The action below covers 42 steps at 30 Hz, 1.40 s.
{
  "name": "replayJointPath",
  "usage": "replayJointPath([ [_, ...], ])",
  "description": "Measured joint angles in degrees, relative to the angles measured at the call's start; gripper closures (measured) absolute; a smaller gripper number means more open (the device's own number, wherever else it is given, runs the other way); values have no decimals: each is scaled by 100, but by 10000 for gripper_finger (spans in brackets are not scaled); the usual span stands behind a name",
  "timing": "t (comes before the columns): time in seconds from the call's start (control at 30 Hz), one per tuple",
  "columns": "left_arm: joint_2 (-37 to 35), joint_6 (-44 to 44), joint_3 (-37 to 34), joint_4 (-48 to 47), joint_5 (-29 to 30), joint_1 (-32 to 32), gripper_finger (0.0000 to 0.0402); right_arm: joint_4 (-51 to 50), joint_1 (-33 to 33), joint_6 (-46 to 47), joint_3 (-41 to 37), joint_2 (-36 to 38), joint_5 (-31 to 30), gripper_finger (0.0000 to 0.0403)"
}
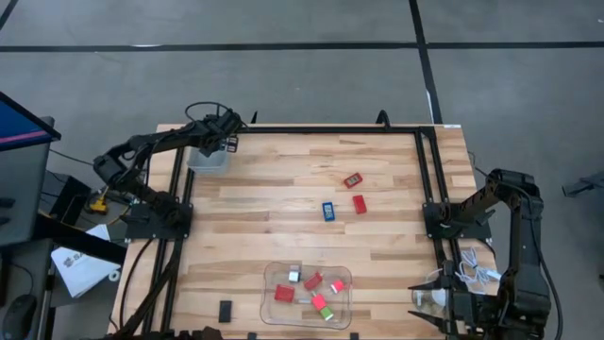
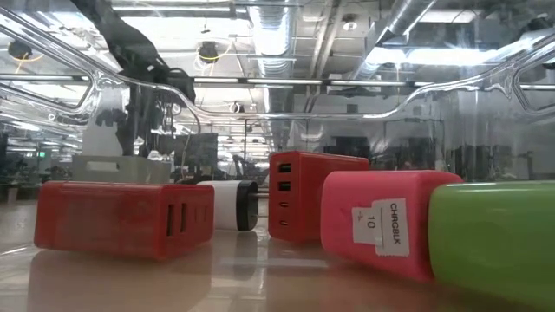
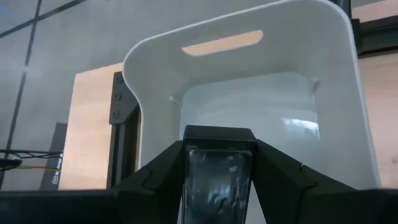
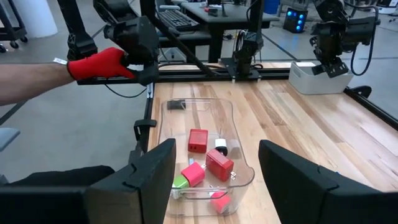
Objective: Pick & Place Office items
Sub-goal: Put the top black digital clock into the gray bin, then put the black digital clock into the gray bin
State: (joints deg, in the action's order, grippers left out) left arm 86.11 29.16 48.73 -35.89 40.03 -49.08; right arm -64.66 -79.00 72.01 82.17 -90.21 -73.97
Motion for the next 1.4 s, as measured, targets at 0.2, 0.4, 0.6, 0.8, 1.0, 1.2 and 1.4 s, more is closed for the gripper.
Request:
replayJointPath([
  [0.2, -46, -119, 0, 95, -175, 2, 239, -5, 2, 0, 0, 2, 0, 179],
  [0.4, -46, -222, 0, 141, -195, 2, 220, -4, 4, 24, 2, 4, 0, 179],
  [0.6, -63, -656, 0, 177, -337, 2, 205, -4, 4, 20, 2, 4, 2, 179],
  [0.8, -219, -1071, -7, 411, -708, 5, 186, -7, 4, 17, 2, 4, 2, 179],
  [1.0, -1338, -1535, -4, 1097, -1629, 46, 176, -114, 4, 182, 4, 4, 4, 179],
  [1.2, -2755, -1982, 0, 1038, -4350, 52, 184, -243, 4, 299, 5, 4, 2, 179],
  [1.4, -3718, -1947, 0, -31, -6296, 753, 204, -286, 7, 299, 4, 4, -90, 179],
])
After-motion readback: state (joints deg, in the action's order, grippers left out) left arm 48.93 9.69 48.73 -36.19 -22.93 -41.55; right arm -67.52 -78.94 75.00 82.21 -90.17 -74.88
